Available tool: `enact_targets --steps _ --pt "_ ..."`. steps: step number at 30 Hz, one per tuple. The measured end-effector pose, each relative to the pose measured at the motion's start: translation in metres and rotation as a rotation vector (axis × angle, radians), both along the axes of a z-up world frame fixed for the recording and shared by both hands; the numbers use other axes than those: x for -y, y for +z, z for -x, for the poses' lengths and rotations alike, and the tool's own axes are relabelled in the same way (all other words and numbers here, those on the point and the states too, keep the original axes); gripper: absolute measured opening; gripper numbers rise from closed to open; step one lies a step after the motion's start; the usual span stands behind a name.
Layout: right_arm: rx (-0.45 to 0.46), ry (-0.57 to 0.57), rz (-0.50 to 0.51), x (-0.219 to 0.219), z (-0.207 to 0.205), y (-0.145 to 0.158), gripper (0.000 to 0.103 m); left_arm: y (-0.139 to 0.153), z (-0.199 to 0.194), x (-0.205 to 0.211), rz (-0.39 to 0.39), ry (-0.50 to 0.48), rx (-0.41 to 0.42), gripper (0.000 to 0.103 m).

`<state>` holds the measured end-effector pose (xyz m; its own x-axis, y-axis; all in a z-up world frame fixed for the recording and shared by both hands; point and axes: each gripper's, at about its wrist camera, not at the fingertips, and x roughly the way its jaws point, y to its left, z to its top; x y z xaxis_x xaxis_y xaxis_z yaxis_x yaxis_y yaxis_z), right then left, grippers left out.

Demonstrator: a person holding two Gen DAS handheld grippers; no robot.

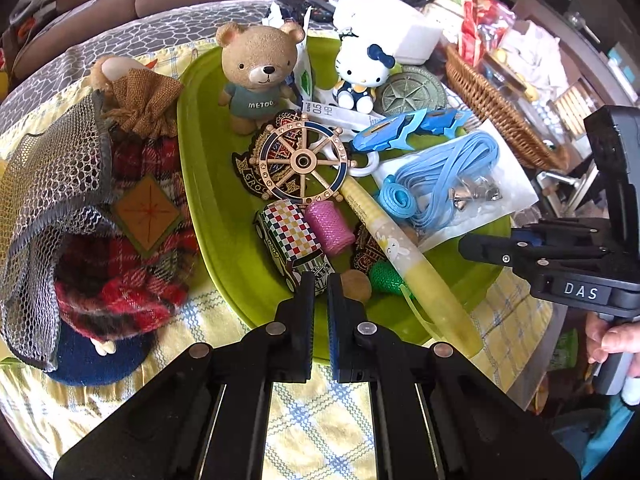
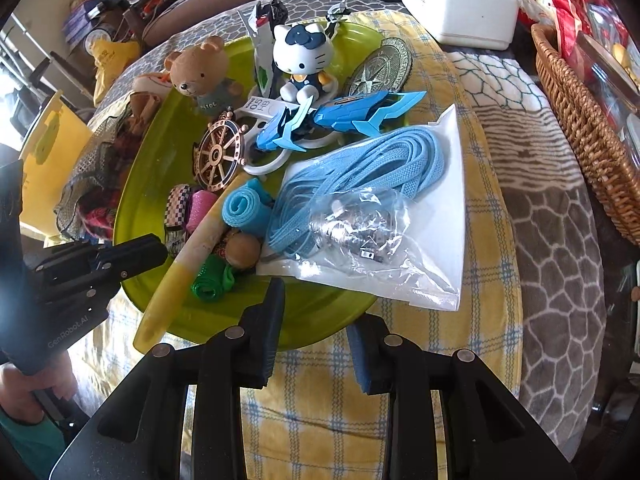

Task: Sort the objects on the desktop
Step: 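Move both open tools toward the green tray of toys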

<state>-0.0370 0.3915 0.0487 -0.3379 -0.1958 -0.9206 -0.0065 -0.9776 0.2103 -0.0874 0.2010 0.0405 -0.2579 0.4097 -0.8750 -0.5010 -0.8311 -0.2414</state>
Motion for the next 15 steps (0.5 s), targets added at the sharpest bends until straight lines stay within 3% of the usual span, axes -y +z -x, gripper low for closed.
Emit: enact_targets --steps 7,9,11,13,15 --pt "0.017 -0.047 0.048 -0.007 -0.006 0.002 0.032 0.004 -0.002 0.011 -0.063 -0.004 0.010 0.007" --pt "-0.002 -0.062 0.019 -0.013 -0.011 0.012 0.034 0.009 0.000 0.015 -0.068 -0.001 -0.002 0.010" --pt "-0.036 -0.090 0.020 -0.020 -0.017 0.026 0.037 0.018 0.001 0.020 -0.076 0.002 -0.028 0.027" --pt "-0.074 -0.126 0.034 -0.029 -0.019 0.039 0.039 0.031 0.002 0.024 -0.100 0.011 -0.069 0.063" --pt "-0.116 -0.146 0.035 -0.031 -0.019 0.052 0.047 0.045 0.003 0.026 -0.113 0.027 -0.114 0.069"
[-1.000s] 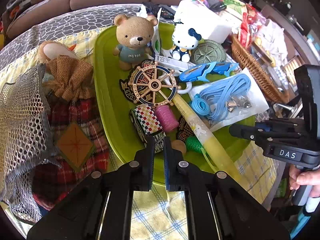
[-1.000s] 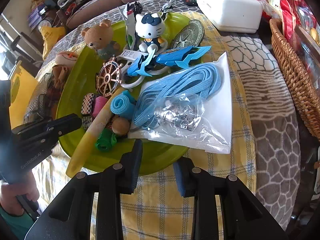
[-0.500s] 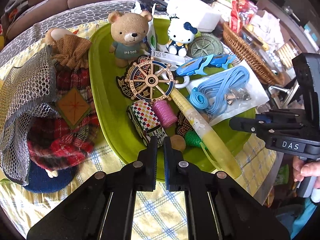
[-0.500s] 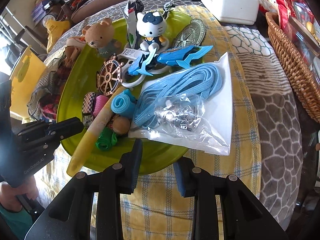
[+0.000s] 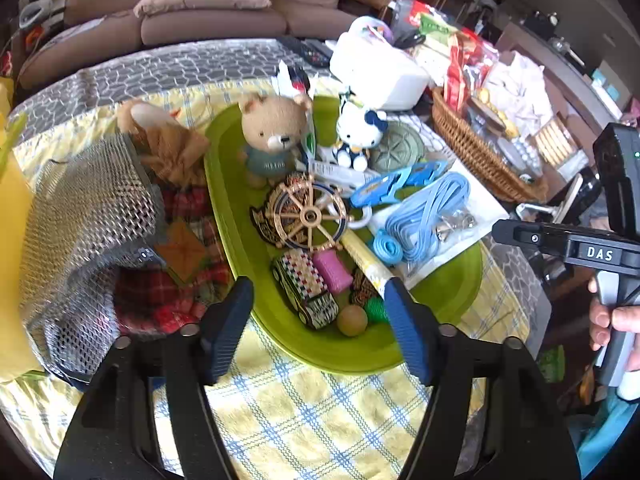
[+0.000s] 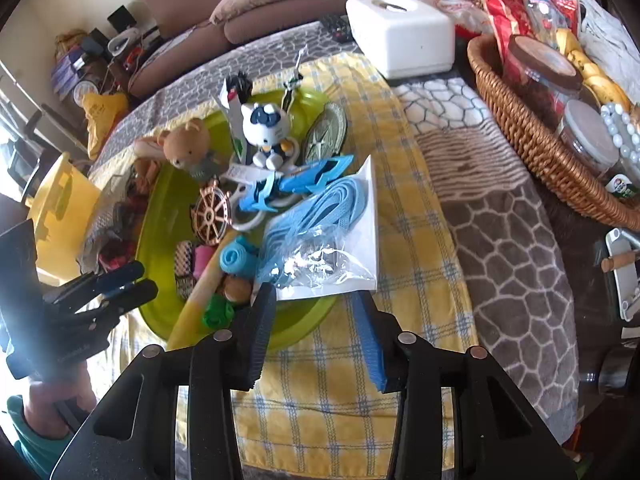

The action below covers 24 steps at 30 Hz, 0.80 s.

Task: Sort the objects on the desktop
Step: 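Move both open tools toward the green tray of toys, then grasp the brown teddy bear with the left tool and lift it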

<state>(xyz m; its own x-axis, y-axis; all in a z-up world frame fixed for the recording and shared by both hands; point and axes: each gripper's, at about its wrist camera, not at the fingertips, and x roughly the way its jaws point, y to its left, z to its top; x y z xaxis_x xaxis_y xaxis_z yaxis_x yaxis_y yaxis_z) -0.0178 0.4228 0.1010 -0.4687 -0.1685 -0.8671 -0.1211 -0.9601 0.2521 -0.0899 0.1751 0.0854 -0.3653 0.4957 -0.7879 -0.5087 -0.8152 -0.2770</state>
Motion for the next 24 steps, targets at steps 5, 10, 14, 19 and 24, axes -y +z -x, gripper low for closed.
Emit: enact_targets --steps 5,10,14,19,24 --pt "-0.076 -0.002 -0.039 0.012 0.002 0.034 0.067 0.020 0.002 0.000 -0.039 0.006 -0.056 0.083" --pt "-0.230 -0.017 -0.082 0.023 0.000 0.070 0.080 0.027 0.013 -0.006 -0.064 0.016 -0.071 0.091" --pt "-0.258 -0.024 -0.015 0.030 0.016 0.063 0.080 0.033 0.025 -0.010 -0.081 0.035 -0.102 0.091" --pt "-0.222 0.010 0.021 0.040 0.031 0.046 0.080 0.033 0.057 -0.020 -0.010 0.074 -0.169 0.091" --pt "-0.179 -0.004 0.072 0.033 0.040 0.027 0.080 0.023 0.090 -0.036 0.049 0.081 -0.203 0.091"
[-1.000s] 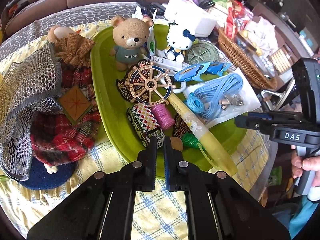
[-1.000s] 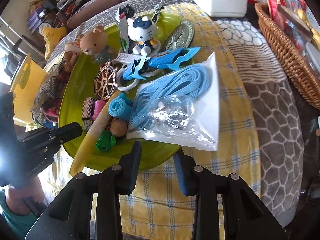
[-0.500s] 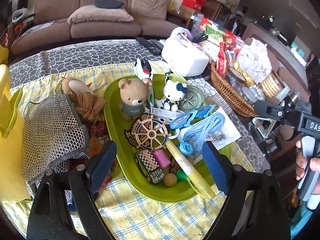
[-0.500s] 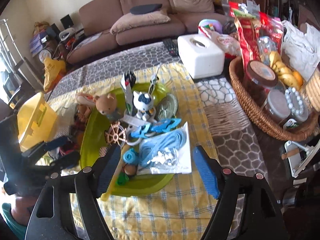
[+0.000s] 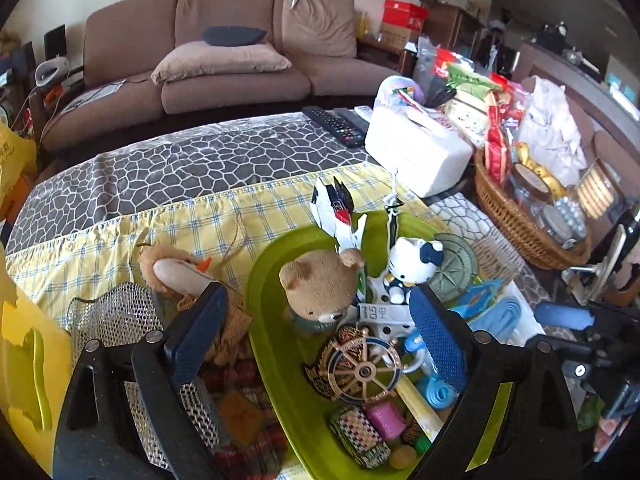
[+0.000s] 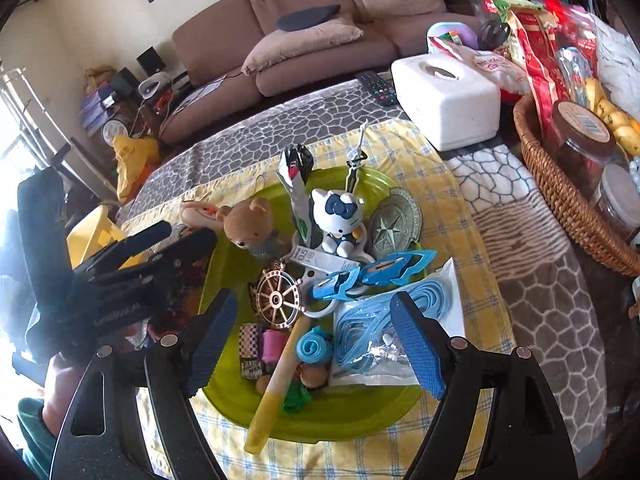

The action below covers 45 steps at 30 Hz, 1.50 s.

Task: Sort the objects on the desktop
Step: 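Grasp the brown teddy bear with the left tool and lift it, then grasp the blue coiled strap with the right tool while the left holds the bear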

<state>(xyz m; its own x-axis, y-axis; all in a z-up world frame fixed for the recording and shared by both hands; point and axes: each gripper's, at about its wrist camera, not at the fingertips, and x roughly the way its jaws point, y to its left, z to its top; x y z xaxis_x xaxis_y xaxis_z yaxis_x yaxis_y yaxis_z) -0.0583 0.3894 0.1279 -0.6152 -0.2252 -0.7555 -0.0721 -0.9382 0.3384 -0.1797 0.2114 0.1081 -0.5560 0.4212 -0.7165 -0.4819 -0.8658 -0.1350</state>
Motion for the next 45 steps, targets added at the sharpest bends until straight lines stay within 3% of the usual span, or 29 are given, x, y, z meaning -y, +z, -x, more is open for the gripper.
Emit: enact_targets --steps 8,16,19,21,29,38,45 --pt "0.025 0.021 0.010 -0.003 0.008 -0.013 0.079 -0.021 0.018 -0.014 0.046 0.003 -0.022 0.088" --pt "0.074 0.080 -0.069 0.012 0.014 -0.030 0.067 -0.033 0.020 -0.025 0.063 -0.029 -0.013 0.065" --pt "0.109 0.103 -0.096 0.018 0.017 -0.040 0.058 -0.039 0.023 -0.029 0.064 -0.031 0.004 0.063" --pt "0.135 0.119 -0.103 0.021 0.019 -0.048 0.051 -0.044 0.024 -0.030 0.056 -0.035 0.021 0.053" --pt "0.187 0.159 -0.135 0.029 0.023 -0.063 0.048 -0.044 0.023 -0.023 0.023 -0.043 0.031 0.052" --pt "0.203 0.199 -0.223 0.043 0.023 -0.072 0.043 -0.021 0.010 -0.003 -0.065 -0.037 0.017 0.052" --pt "0.211 0.234 -0.285 0.057 0.026 -0.077 0.039 -0.027 0.013 -0.005 -0.028 -0.003 0.068 0.052"
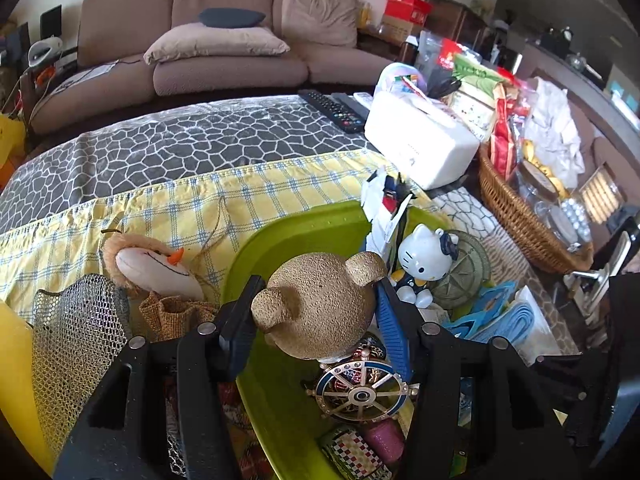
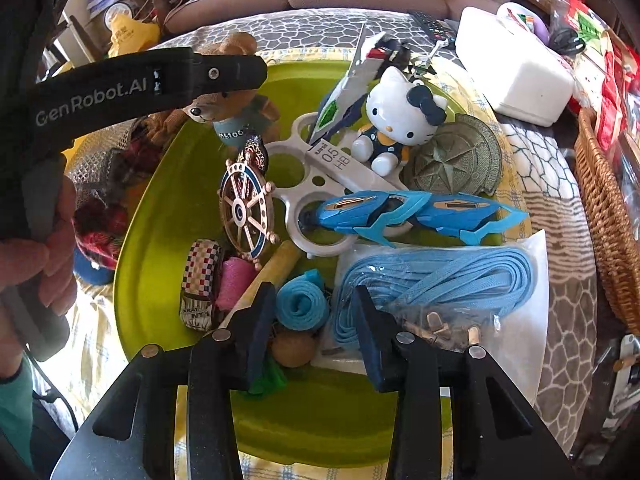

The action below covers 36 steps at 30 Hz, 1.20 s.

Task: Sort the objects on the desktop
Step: 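Grasp the blue coiled strap with the right tool while the left holds the bear, then carry bear and blue strap over the yellow tub and open both tools to drop them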

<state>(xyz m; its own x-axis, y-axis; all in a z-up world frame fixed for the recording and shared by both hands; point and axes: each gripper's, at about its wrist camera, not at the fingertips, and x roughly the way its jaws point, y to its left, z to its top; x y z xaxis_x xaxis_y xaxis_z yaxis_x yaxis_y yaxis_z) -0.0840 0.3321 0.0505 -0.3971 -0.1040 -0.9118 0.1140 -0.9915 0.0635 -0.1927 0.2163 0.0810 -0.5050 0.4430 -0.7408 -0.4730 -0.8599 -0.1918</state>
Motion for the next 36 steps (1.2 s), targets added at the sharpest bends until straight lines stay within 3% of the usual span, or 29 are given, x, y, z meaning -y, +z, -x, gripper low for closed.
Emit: enact_targets --steps 4,6,11,18,25,29,36 --pt "0.003 0.013 0.009 0.003 0.003 -0.005 0.038 -0.006 0.002 0.009 -0.028 0.022 0.023 0.052" --pt "0.005 0.033 0.011 0.006 0.004 -0.007 0.030 -0.009 0.006 0.014 -0.052 0.035 0.043 0.052" --pt "-0.019 0.038 0.001 0.009 0.005 -0.002 0.028 -0.010 0.008 0.009 -0.042 0.024 0.027 0.052" --pt "-0.075 -0.039 0.117 -0.014 0.006 0.015 0.027 0.008 0.008 0.026 -0.132 0.055 0.022 0.052" --pt "-0.159 -0.075 0.248 -0.024 0.002 0.045 0.028 0.043 -0.012 0.057 -0.160 0.081 -0.010 0.052" --pt "-0.205 -0.068 0.274 -0.015 0.000 0.065 0.028 0.073 -0.031 0.082 -0.204 0.098 -0.038 0.052" --pt "-0.266 0.001 0.449 0.017 0.009 0.100 0.028 0.116 -0.055 0.145 -0.264 0.167 -0.097 0.052"
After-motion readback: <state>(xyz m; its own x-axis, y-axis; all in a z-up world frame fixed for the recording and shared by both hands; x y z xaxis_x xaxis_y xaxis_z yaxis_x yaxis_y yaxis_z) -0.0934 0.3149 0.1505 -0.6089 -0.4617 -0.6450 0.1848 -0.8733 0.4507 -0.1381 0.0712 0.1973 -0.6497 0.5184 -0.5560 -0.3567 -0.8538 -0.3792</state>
